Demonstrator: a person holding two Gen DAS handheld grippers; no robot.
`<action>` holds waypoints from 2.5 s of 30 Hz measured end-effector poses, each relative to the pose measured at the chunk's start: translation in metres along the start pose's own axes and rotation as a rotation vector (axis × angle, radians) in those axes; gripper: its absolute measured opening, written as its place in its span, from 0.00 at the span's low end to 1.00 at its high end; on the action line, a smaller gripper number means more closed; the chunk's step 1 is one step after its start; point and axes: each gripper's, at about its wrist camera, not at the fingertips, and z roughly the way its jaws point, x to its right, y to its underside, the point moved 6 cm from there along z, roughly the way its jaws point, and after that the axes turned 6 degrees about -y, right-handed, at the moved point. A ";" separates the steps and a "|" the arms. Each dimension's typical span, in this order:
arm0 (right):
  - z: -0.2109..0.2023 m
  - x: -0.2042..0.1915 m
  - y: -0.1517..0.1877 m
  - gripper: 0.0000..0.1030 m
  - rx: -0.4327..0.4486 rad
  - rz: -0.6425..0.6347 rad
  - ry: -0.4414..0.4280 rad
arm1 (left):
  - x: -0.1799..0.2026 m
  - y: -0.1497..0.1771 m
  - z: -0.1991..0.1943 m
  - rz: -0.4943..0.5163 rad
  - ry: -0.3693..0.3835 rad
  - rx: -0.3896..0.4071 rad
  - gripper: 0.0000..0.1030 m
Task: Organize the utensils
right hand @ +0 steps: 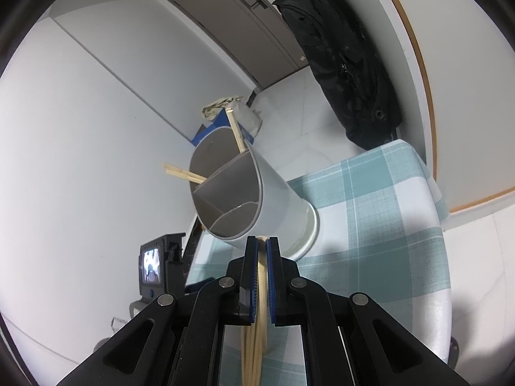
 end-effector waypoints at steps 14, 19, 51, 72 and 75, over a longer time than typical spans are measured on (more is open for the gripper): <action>0.006 -0.003 -0.002 0.03 -0.005 -0.024 0.010 | 0.001 -0.005 -0.002 -0.064 0.163 -0.005 0.01; 0.008 -0.009 -0.002 0.01 -0.007 -0.053 0.021 | -0.008 -0.008 -0.014 -0.116 0.206 0.038 0.01; 0.093 0.108 0.000 0.30 -0.291 0.122 0.487 | -0.032 -0.005 -0.059 -0.155 0.352 0.146 0.01; 0.057 0.113 0.015 0.00 -0.220 0.218 0.482 | -0.035 -0.006 -0.070 -0.151 0.367 0.182 0.01; 0.054 0.112 0.017 0.02 -0.209 0.226 0.460 | -0.033 -0.002 -0.068 -0.152 0.371 0.169 0.01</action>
